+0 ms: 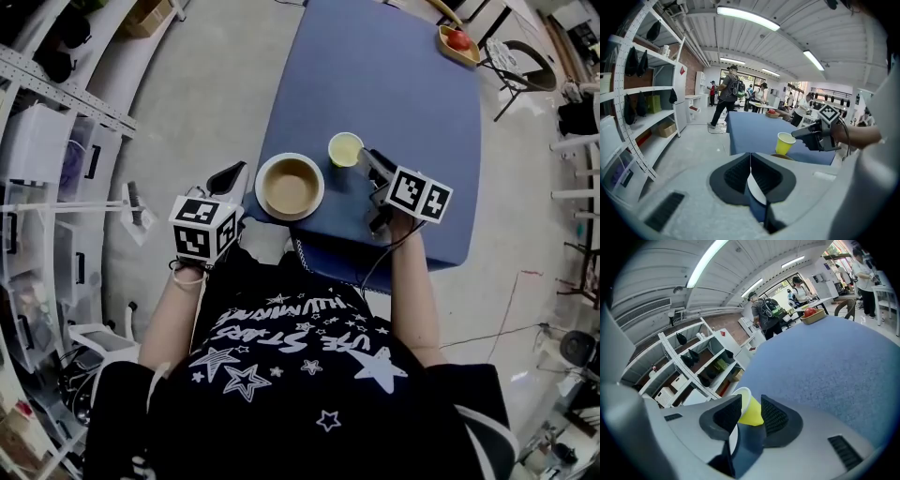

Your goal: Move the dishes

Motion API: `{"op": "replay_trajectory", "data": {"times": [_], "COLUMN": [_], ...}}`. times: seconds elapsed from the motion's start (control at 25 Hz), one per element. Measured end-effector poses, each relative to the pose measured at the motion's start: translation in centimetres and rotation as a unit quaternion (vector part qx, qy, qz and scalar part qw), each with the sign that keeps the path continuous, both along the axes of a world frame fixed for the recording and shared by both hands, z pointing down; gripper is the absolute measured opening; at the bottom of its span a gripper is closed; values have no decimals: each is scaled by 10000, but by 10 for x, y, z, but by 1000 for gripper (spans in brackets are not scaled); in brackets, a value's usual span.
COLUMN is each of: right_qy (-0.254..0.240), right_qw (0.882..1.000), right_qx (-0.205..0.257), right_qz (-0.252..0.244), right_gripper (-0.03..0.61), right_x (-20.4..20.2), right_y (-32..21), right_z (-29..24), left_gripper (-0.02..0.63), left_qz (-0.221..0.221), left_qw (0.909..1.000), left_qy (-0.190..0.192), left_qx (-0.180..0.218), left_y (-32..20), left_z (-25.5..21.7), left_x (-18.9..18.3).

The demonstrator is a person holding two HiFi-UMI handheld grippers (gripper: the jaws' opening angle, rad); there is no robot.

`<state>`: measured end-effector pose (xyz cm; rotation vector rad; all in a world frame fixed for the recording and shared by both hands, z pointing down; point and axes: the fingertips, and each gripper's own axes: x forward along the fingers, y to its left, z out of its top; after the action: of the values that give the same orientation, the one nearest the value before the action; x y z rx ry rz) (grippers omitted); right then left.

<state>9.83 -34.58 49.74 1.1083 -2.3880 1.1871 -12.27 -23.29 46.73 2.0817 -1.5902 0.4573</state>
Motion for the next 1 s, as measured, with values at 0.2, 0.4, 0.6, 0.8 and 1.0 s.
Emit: {"op": "replay_trajectory", "data": {"times": [0.2,0.4,0.6,0.8,1.0], "right_qy": [-16,33,188,445,681], "right_qw": [9995,9979,9963,9951,9950], "right_qx": [82,267,217,107,-50], "right_qz": [303,595,806,879,729], "right_gripper": [140,143,143,143,135], "right_x": [8,8,-6,-25,-51], "right_y": [5,17,45,71,87], "right_z": [-9,-24,-23,-13,3], "left_gripper": [21,21,21,21,21], "left_qz": [289,602,990,1406,1679], "left_qw": [9996,9982,9950,9899,9854], "left_qy": [40,62,129,180,271], "left_qx": [18,60,-1,-41,-94], "left_y": [-8,-17,-23,-30,-31], "left_z": [1,1,5,8,14], "left_x": [-1,-10,-19,-22,-27]}}
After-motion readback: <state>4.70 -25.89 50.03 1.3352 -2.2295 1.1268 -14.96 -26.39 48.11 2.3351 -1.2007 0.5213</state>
